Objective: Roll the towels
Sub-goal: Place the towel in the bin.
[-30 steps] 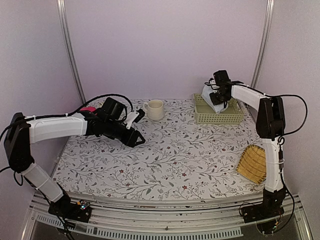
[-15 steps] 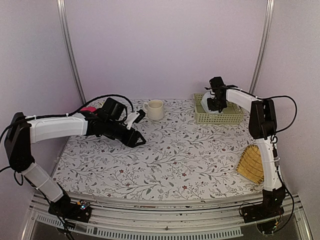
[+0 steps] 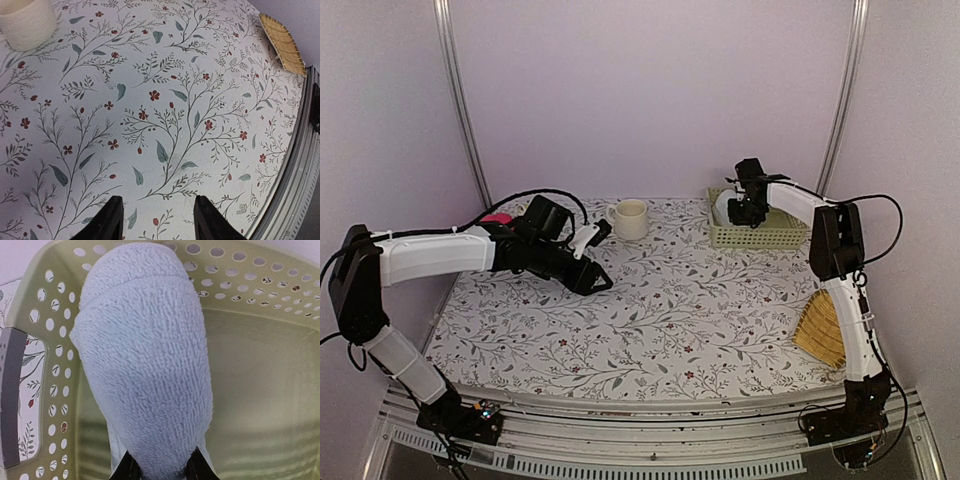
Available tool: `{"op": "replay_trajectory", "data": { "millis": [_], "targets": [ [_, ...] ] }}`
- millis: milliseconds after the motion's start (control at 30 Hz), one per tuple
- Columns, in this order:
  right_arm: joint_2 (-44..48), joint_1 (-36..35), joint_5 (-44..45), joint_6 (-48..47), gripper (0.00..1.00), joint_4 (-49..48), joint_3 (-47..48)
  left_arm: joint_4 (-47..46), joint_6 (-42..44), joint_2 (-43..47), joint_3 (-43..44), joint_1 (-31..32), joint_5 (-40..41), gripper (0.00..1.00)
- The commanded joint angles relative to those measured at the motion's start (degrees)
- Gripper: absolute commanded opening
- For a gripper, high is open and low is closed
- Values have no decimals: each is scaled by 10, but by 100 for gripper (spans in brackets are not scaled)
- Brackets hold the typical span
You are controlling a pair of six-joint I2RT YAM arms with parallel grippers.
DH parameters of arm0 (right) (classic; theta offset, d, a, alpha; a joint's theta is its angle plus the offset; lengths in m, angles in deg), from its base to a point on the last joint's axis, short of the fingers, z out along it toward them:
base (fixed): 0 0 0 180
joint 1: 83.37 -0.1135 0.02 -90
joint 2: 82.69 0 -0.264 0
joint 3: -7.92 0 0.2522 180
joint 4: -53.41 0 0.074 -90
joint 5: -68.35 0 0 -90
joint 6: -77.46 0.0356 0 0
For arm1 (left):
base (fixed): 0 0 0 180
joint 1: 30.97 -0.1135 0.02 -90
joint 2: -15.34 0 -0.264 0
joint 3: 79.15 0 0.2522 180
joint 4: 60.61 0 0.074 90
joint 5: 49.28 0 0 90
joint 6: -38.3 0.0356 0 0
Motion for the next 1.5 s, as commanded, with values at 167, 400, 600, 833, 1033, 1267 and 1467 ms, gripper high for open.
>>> {"op": "replay_trajectory", "data": {
  "millis": [167, 400, 600, 833, 1033, 1267, 1467],
  "targets": [
    [-11, -3, -72, 33, 2, -5, 16, -5, -2, -10, 6, -6, -10, 50],
    [-4, -2, -122, 46, 10, -5, 5, -4, -2, -9, 6, -7, -10, 50],
    [2, 1, -179, 53, 30, -7, -7, -4, -3, -12, 5, -6, -10, 50],
    [24, 7, -203, 58, 45, -9, -30, -3, -3, -17, 8, -6, -13, 50],
    [41, 20, -249, 48, 54, -14, -52, -2, -3, -17, 8, -6, -13, 50],
    [74, 28, -262, 35, 67, -16, -69, -2, -2, -19, 9, -6, -14, 50],
    [90, 31, -251, 23, 71, -19, -79, 0, 0, -18, 10, -7, -10, 50]
  ]
}}
